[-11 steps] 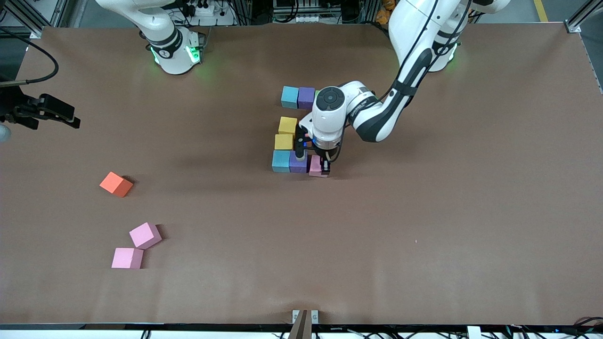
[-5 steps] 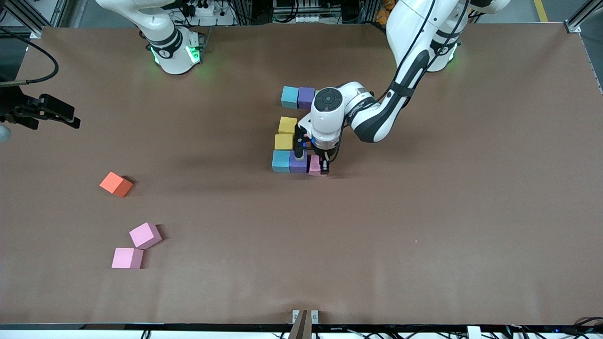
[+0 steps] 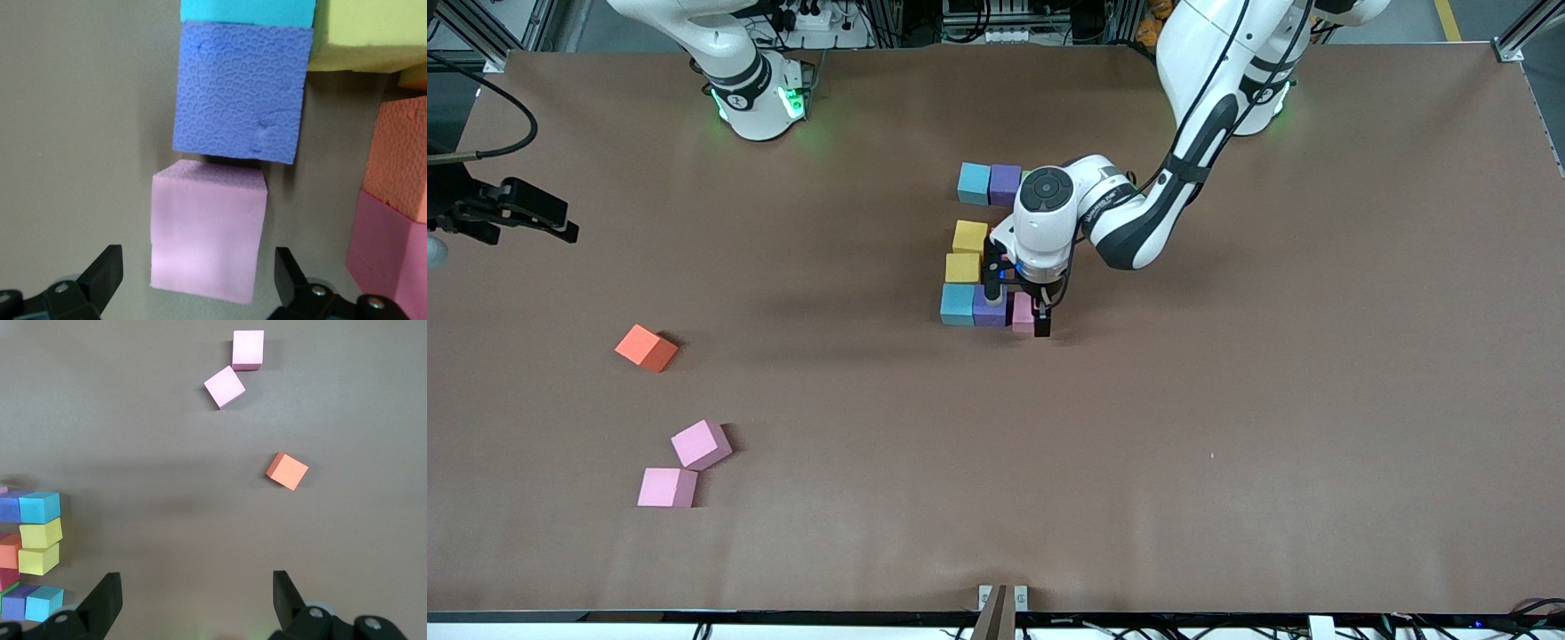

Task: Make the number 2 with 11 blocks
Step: 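Lower pink beside the blue cube with the left gripper and release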

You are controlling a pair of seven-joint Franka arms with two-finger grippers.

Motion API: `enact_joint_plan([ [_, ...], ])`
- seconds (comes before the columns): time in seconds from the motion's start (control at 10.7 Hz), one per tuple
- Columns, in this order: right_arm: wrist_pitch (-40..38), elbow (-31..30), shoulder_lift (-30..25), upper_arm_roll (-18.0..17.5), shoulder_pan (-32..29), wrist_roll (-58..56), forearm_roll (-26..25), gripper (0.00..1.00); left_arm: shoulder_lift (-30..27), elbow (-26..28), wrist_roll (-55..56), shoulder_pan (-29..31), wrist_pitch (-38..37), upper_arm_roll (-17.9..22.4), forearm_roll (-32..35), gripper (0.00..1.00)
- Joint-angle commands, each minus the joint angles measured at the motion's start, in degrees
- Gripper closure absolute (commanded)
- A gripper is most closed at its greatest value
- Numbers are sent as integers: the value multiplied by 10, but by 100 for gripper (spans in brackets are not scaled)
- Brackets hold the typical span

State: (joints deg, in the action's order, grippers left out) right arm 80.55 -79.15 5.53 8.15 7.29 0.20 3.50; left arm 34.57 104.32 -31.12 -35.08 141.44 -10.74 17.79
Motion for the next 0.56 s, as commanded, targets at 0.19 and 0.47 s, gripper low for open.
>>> enact_joint_plan([
  [0.19,-2,9,4,-7,-9,9,-4,0,-69,0,24,-5,-100,-4,12,0],
  [0.47,-2,9,4,-7,-9,9,-4,0,-139,-6,33,21,-193,-2,-30,0],
])
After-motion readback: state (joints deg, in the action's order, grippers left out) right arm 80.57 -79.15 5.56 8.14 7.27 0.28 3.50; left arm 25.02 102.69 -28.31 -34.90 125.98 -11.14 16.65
